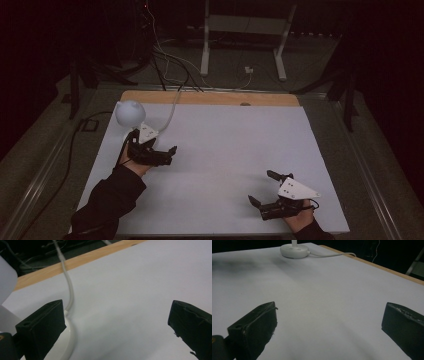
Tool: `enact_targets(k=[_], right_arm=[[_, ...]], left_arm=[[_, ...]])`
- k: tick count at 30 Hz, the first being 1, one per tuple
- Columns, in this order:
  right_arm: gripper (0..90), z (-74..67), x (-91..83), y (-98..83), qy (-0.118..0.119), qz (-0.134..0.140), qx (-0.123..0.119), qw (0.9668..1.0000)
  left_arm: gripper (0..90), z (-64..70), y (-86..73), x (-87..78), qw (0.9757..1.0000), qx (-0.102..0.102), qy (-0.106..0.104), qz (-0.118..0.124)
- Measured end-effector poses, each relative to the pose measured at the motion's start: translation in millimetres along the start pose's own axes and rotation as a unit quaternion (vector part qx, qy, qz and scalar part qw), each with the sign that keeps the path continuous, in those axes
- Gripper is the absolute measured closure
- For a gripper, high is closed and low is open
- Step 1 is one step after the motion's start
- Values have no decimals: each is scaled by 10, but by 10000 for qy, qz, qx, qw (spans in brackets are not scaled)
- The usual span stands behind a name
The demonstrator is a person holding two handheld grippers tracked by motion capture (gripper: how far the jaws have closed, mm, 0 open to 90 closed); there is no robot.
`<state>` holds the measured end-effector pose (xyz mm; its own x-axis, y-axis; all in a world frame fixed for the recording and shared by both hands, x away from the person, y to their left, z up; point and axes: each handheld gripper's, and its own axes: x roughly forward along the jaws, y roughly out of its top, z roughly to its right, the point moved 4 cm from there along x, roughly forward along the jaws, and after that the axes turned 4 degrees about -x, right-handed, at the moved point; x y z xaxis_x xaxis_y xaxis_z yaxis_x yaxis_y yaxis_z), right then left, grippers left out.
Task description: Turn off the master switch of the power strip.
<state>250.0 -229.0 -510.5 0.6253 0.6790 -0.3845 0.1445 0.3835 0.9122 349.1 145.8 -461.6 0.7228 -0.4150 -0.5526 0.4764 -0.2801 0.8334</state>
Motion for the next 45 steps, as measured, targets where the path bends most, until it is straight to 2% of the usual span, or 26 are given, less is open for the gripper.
enact_targets(k=[6, 8, 14, 21, 29, 35, 38, 40, 45], right_arm=[[0, -4, 6, -2, 5, -14, -6, 10000], [0, -4, 5, -1, 3, -18, -10, 10000], [0, -3, 6, -4, 1, -22, 0, 10000], [0, -5, 12, -5, -2, -36, -15, 10000], [0, -4, 12, -6, -10, -39, -15, 10000], [0, -5, 14, -9, -6, -50, -3, 10000], [0, -7, 16, -9, -4, -52, -1, 10000], [0, -7, 17, -10, -3, -55, 2, 10000], [0, -4, 25, -16, 5, -67, 7, 10000]], left_arm=[[4, -20, -106, -121, 9996, -7, -263, 103], [4, -26, -149, -150, 9995, 26, -289, 80], [4, -2, -330, -224, 9983, 155, -567, -49], [4, -5, -533, -288, 9962, 160, -833, -214], [4, 14, -756, -323, 9923, 341, -1107, -445], [4, 17, -910, -362, 9899, 395, -1267, -488], [4, 5, -985, -384, 9891, 397, -1320, -517], [4, 4, -1037, -396, 9871, 379, -1426, -620], [4, -41, -1158, -426, 9848, 367, -1521, -757]])
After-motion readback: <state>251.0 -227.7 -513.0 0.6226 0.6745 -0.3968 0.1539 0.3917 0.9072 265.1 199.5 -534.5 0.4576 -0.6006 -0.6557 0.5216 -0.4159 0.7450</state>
